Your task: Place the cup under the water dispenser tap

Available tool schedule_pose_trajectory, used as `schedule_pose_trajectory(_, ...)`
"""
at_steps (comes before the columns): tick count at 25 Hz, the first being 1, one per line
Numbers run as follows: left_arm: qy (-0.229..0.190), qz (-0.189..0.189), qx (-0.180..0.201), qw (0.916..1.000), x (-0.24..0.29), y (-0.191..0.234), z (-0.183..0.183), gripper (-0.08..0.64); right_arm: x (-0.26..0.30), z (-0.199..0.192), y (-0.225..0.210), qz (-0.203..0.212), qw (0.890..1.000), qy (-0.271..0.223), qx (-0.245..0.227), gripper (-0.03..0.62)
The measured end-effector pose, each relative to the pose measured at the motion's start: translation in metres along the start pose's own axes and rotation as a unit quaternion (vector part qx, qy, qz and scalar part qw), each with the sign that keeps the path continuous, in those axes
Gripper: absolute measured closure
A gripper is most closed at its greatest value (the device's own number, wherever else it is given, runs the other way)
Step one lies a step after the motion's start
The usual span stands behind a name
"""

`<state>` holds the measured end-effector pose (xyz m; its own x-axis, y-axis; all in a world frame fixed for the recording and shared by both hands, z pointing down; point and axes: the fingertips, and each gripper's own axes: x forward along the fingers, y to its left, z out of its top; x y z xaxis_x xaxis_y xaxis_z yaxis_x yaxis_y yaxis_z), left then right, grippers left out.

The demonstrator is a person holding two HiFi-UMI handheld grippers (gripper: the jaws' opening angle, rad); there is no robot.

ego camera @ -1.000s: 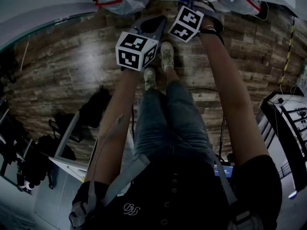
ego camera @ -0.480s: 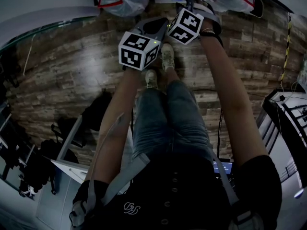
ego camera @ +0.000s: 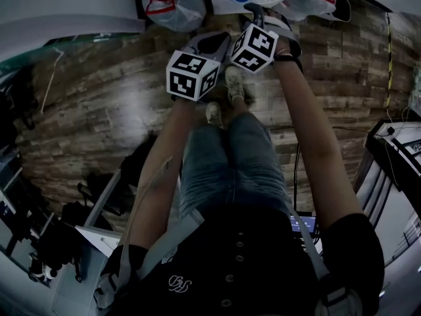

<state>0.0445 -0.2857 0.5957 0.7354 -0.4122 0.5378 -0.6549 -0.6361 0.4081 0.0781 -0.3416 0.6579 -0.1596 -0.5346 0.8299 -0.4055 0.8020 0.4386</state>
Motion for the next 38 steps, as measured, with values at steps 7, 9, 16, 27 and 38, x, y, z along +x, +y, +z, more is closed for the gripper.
schedule_pose_trajectory(7,-0.001,-0.014,0.019,0.9997,-0.040,-0.030,0.009,0.555,-0.061,0.020,0.012,-0.019,0.999,-0.015,0.023,0.474)
schedule_pose_trajectory(9,-0.003,-0.020,0.023,0.9995,-0.053,-0.041,0.011,0.555,-0.081,0.026,0.017,-0.025,0.999,-0.020,0.029,0.472)
schedule_pose_trajectory(16,-0.013,-0.037,0.041,0.9984,-0.091,-0.067,0.021,0.555,-0.135,0.038,0.024,-0.038,0.998,-0.033,0.045,0.472)
schedule_pose_trajectory(27,-0.035,-0.058,0.081,0.9944,-0.153,-0.111,0.037,0.555,-0.226,0.061,0.045,-0.065,0.992,-0.065,0.090,0.471)
schedule_pose_trajectory(38,-0.074,-0.067,0.174,0.9797,-0.208,-0.157,0.057,0.555,-0.314,0.076,0.046,-0.112,0.965,-0.129,0.199,0.514)
